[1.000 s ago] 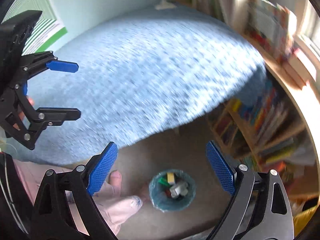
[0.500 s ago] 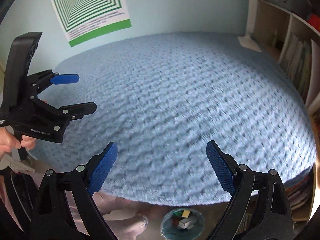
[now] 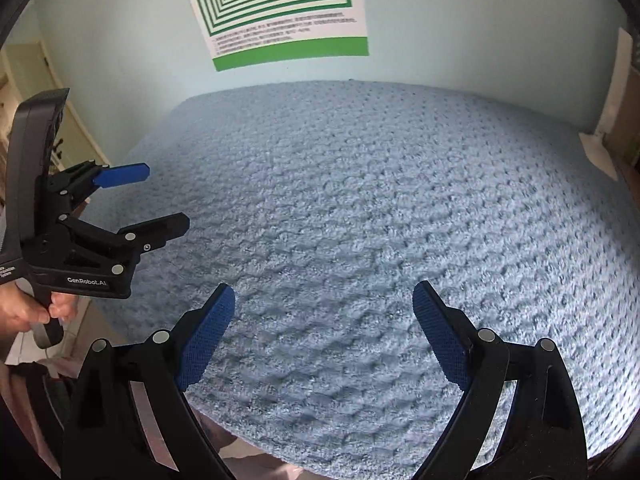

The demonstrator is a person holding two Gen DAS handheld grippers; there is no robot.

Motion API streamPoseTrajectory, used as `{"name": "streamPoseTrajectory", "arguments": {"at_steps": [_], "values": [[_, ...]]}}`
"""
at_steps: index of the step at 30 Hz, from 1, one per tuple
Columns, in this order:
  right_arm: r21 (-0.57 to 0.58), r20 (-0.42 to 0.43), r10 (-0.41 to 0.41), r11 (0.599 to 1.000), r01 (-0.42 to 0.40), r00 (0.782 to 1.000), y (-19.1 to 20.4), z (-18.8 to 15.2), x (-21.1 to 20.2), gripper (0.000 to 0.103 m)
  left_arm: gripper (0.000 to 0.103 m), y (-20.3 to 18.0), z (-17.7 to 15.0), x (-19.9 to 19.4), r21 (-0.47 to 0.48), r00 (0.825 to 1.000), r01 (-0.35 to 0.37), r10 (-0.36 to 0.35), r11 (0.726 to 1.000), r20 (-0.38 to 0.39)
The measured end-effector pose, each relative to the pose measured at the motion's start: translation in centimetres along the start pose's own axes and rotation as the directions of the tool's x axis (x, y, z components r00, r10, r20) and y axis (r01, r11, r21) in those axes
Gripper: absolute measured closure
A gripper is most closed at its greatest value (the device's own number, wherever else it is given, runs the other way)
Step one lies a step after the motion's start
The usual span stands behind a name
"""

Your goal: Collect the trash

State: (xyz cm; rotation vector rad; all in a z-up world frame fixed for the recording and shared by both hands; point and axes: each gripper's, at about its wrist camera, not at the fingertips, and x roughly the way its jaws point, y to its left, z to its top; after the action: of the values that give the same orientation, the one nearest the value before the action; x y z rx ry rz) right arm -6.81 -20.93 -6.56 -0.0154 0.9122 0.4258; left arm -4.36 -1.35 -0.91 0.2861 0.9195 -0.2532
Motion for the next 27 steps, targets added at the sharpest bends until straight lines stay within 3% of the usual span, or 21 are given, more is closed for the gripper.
{"name": "streamPoseTrajectory", "arguments": {"at_steps": [12, 27], "values": [[-0.062, 0.002, 0.031, 0.998, -0.031, 1.000, 3.0, 2.4, 1.8, 0.013, 0.007, 3.5, -0.8, -0.8, -0.090, 0.997, -0.071, 0.073, 0.993, 0.017], [-0.041, 0.010, 0.028, 0.999, -0.027, 1.000, 2.5, 2.8, 2.2, 0.013, 0.007, 5.0, -1.0, -0.5, -0.106, 0.997, -0.080, 0.081, 0.991, 0.010]]}}
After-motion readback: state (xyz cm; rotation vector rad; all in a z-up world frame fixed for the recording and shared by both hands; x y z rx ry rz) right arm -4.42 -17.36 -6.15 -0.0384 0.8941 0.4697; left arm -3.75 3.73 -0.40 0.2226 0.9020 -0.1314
